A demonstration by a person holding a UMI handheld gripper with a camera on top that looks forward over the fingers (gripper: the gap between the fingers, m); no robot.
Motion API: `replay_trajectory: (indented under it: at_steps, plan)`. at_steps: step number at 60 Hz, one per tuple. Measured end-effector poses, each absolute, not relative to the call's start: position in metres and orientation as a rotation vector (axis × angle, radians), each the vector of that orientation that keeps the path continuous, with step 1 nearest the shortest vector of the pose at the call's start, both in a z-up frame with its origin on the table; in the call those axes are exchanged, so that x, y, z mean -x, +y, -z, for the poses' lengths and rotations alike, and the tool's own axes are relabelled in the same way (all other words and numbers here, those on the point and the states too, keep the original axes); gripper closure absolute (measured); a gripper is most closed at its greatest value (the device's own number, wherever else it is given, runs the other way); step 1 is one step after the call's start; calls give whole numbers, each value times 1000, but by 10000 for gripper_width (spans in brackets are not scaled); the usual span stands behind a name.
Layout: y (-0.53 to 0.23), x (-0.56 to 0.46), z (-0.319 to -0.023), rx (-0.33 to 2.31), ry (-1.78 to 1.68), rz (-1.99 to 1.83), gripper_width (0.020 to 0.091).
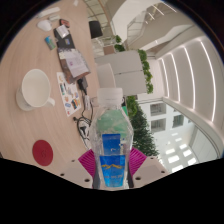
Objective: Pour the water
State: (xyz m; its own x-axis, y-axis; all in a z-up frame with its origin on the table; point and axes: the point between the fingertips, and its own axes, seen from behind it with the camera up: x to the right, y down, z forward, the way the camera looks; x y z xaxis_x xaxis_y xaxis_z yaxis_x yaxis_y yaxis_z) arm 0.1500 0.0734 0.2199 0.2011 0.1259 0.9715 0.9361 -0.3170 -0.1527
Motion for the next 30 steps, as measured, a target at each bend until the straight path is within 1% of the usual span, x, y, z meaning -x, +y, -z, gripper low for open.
replay_trajectory:
  at_steps: [1, 5, 6, 7, 10, 14, 17, 19, 21, 23, 26, 30]
  plan:
    - [87, -141, -206, 1607, -1058, 1256, 711]
    - [97, -117, -193, 1505, -1256, 1429, 714]
    - [87, -115, -202, 1482, -1314, 1477, 713]
    - [93, -113, -195, 1452, -1349, 1518, 714]
    - [101, -106, -192, 1363, -1500, 1615, 711]
    - [99, -94, -197, 1188, -1688, 1779, 709]
    - [110, -84, -194, 1083, -1767, 1845, 711]
    - [111, -80, -195, 1049, -1793, 1871, 707]
    - [112, -78, -204, 1034, -1837, 1873, 709]
    - [113, -74, -206, 1009, -1851, 1893, 718]
    - [104, -71, -210, 988, -1868, 1917, 709]
    - [114, -71, -205, 1006, -1880, 1903, 709]
